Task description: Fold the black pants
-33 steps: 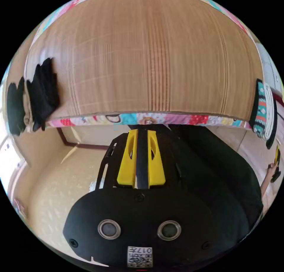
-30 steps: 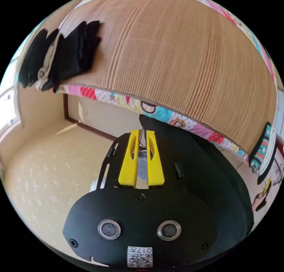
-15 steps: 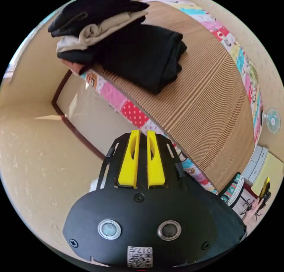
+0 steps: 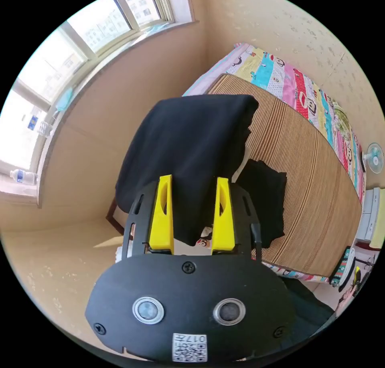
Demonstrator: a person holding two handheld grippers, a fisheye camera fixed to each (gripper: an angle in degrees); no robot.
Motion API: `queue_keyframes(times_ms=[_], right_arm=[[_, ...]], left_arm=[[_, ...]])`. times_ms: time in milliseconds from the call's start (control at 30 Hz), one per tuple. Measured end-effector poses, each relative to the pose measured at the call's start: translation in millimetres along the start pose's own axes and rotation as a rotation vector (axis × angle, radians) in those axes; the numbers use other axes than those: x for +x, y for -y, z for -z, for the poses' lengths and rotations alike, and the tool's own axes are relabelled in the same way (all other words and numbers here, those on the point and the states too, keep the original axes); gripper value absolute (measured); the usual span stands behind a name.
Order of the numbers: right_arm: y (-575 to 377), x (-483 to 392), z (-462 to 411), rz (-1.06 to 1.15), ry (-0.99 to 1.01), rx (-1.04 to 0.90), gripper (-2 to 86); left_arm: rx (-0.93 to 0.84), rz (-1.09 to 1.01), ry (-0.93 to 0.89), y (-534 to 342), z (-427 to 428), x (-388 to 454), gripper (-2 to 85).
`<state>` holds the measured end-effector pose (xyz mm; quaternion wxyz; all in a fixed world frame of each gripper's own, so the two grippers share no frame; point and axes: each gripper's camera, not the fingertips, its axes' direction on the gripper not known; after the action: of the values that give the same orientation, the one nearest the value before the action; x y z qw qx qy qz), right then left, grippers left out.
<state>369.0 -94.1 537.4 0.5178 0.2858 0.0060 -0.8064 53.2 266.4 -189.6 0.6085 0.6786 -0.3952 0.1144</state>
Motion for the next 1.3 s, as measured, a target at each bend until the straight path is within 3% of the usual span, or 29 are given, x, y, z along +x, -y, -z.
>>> queue_keyframes(times_ms=[200,367,733,867,1100,1167,1233,1300], right_arm=[[-3.7,4.1,25.8,-0.003,-0.081,0.052,0.5],[5.0,16.3,31.7,0.018,-0.061,0.064,0.5],[45.4,14.4,59.5,0.327,0.223,0.006,1.5],[52.3,17.2,70.3,0.384,0.384,-0.051,4.2],[73.5,57.5,26.1,0.198,0.801,-0.273,22.4],[75.4,73.5,20.1,0.151,0.997,-0.229,23.9],[80.5,93.2,24.8,0.106,1.225,-0.1,22.9],[82.7,111.4,35.8,0.067,1.246,0.019,21.3]], left_arm=[[0.065,0.113,-0.216,-36.5,13.5,-46.0,8.2],[0.354,0.118,-0.969,-82.5,70.7,-110.8,3.9],[0.765,-0.58,-0.996,-189.0,354.6,18.6,3.0],[0.896,-0.744,-1.179,-244.4,427.0,55.1,2.3],[0.771,-0.97,-1.601,-287.3,457.3,134.9,2.0],[0.701,-1.057,-1.711,-302.7,457.7,170.9,2.1],[0.658,-1.165,-1.699,-319.6,462.4,199.1,2.3],[0.59,-1.283,-1.717,-337.1,464.5,226.6,2.5]])
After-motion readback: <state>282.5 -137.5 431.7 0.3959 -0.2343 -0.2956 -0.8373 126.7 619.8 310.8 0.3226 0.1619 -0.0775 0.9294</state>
